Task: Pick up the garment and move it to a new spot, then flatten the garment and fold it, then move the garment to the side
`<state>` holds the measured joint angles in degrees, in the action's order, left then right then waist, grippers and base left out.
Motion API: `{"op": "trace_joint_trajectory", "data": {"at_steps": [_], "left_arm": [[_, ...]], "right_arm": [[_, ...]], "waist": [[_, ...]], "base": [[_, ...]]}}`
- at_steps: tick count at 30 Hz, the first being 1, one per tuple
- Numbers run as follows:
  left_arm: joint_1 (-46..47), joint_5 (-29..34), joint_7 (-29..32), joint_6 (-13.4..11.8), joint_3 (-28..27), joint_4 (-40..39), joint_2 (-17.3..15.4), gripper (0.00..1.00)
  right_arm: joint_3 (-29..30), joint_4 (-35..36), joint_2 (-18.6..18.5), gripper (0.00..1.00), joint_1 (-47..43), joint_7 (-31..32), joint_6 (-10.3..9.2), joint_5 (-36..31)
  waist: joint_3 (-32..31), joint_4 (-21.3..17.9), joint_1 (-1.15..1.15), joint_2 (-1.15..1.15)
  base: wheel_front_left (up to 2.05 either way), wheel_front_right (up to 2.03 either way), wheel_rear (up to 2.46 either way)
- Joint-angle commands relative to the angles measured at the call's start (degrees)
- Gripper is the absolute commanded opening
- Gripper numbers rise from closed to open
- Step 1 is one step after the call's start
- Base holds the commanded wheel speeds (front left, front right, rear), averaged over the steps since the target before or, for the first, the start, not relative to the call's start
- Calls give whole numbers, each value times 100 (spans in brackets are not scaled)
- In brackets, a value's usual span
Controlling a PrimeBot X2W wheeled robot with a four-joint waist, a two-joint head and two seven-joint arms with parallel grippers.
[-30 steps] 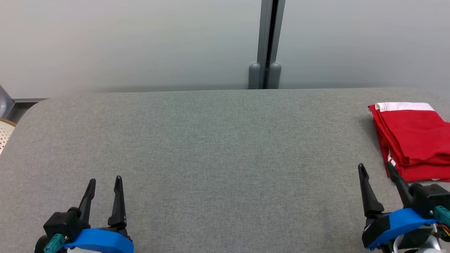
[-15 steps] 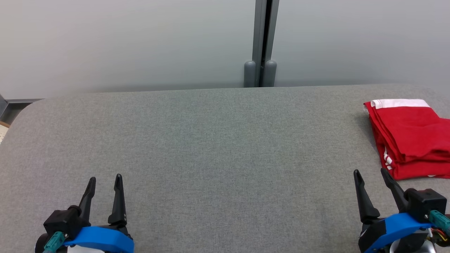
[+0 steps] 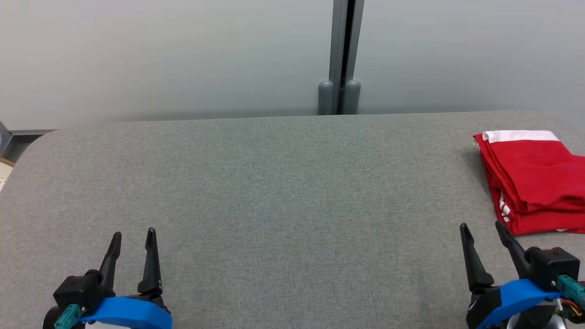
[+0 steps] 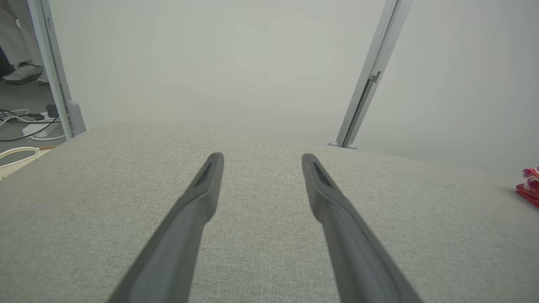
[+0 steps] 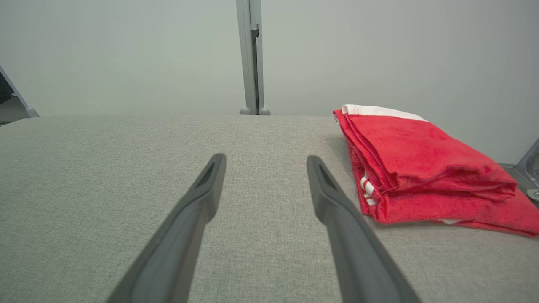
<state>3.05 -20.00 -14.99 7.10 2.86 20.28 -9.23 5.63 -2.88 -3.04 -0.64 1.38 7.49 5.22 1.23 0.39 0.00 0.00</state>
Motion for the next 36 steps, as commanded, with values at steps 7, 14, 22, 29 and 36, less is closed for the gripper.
{"op": "trace_joint_trajectory", "data": {"at_steps": [7,14,22,29,36], "left_arm": [[-154,-19,38,-1,17,203,106,0],[-210,-498,183,2,-45,275,191,0],[-146,-1250,401,6,-145,166,240,0],[-92,-1853,575,10,-224,81,278,0],[-45,-2408,736,14,-299,5,314,0]], "right_arm": [[3,-253,19,0,-58,16,0,31],[33,-473,31,0,-11,77,0,583],[25,-524,29,0,61,112,0,1497],[26,-574,26,0,126,147,0,2225],[32,-626,24,0,187,182,0,2894]], "waist": [[-5,6,0,0],[-9,4,0,0],[-16,1,0,0],[-21,-1,0,0],[-27,-4,0,0]], "base": [[0,0,0],[0,0,0],[0,0,0],[0,0,0],[0,0,0]]}}
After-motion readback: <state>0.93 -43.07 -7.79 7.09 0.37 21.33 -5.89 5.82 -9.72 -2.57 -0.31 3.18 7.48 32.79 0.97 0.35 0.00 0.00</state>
